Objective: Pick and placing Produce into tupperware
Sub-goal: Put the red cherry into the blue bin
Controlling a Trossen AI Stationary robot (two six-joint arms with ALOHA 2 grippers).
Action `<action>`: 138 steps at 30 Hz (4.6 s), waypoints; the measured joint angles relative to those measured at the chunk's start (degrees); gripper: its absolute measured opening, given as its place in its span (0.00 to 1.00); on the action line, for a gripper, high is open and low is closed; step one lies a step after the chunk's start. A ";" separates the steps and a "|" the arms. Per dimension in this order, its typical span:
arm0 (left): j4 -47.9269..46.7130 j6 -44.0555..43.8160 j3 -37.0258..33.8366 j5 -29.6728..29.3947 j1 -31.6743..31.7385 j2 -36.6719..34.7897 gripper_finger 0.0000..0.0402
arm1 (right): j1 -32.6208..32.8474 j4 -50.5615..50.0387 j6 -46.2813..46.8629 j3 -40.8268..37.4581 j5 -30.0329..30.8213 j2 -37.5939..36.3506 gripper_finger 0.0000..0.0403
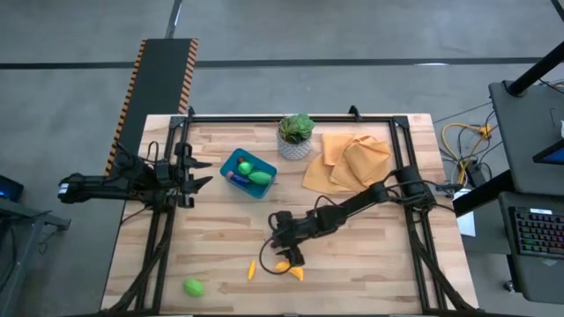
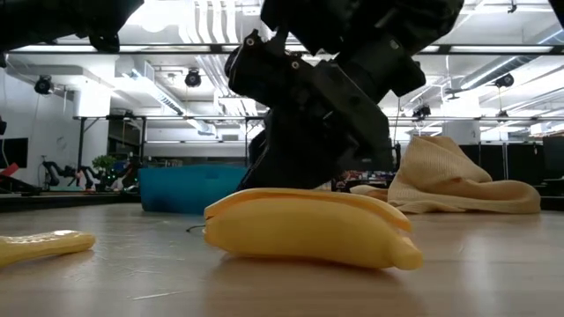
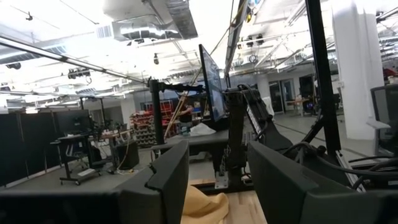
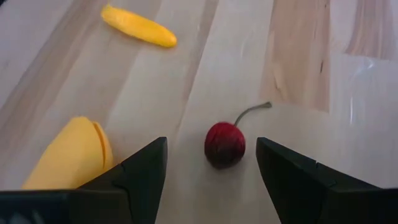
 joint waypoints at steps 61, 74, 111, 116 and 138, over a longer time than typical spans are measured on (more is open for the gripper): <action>0.02 0.00 0.00 -0.02 -0.02 -0.02 0.38 | -0.90 1.17 -3.70 0.92 0.50 1.38 0.14; 0.10 0.00 0.00 0.02 0.00 0.00 0.38 | -3.62 -0.77 -13.18 6.94 4.50 -0.20 0.12; -0.03 -0.01 0.00 0.26 -0.01 -0.02 0.38 | -23.78 -18.58 -12.58 21.04 5.03 -0.31 0.12; -0.02 -0.02 0.00 0.26 0.00 -0.02 0.38 | -23.76 -22.59 -11.92 21.04 5.05 -0.31 0.12; -0.02 -0.02 0.00 0.33 -0.02 -0.02 0.38 | -26.21 -28.89 -13.00 20.99 5.14 -0.28 0.12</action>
